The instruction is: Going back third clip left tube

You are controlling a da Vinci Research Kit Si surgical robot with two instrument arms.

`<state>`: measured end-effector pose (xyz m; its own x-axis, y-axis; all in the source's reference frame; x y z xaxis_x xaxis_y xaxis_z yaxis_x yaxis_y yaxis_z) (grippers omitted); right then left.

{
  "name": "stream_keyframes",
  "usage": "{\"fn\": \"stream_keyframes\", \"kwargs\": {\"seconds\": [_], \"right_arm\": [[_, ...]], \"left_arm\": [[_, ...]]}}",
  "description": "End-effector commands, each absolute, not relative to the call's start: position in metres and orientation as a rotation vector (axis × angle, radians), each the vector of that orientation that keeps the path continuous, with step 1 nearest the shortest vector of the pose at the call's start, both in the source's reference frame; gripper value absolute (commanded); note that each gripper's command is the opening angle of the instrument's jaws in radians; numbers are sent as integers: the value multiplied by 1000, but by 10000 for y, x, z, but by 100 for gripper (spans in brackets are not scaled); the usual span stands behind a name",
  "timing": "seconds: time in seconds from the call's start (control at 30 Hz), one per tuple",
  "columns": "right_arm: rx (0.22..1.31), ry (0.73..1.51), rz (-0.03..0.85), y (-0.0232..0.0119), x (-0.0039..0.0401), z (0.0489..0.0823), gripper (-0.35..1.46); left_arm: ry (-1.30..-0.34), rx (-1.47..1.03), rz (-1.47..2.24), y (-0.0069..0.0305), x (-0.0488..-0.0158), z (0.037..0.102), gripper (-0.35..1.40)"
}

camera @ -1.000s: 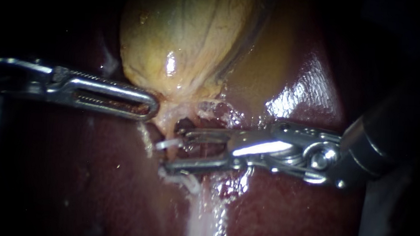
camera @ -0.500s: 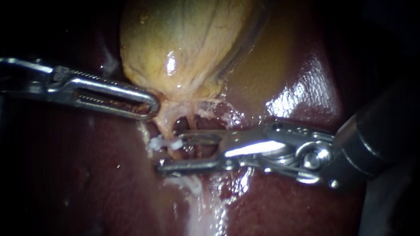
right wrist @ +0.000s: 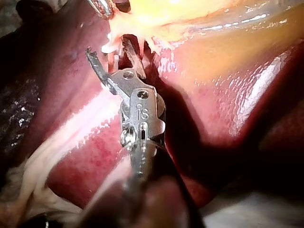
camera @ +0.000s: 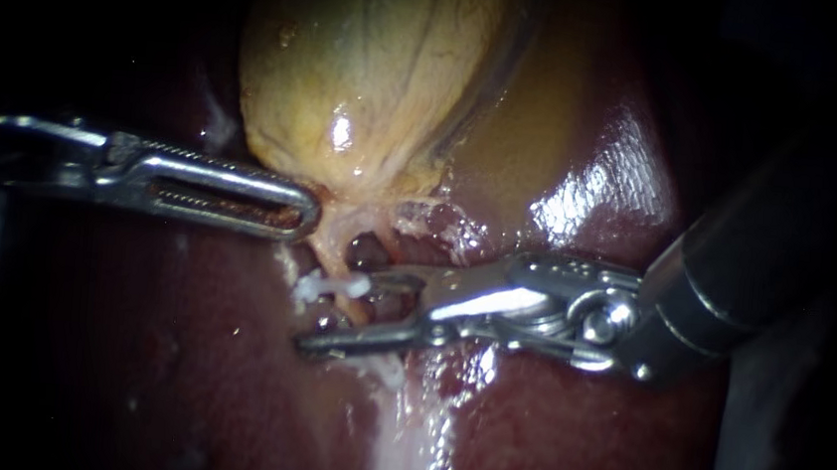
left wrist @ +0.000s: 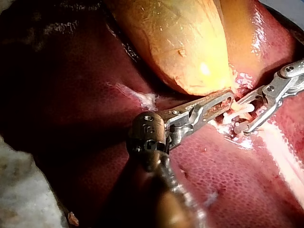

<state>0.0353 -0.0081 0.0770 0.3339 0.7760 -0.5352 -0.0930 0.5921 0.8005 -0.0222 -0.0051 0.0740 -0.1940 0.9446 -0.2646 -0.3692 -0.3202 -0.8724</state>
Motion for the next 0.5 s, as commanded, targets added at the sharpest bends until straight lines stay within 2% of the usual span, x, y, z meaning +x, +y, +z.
{"fn": "stream_keyframes", "kwargs": {"seconds": [0.03,0.37,0.5], "right_arm": [[752,1089,642,-81,350,769,50],[752,1088,654,-72,327,750,50],[745,1096,632,-71,319,741,50]], "left_arm": [[-834,-1036,1698,-51,-222,740,-35],[-835,-1036,1698,-51,-221,740,-35],[-835,-1036,1698,-51,-221,740,-35]]}}
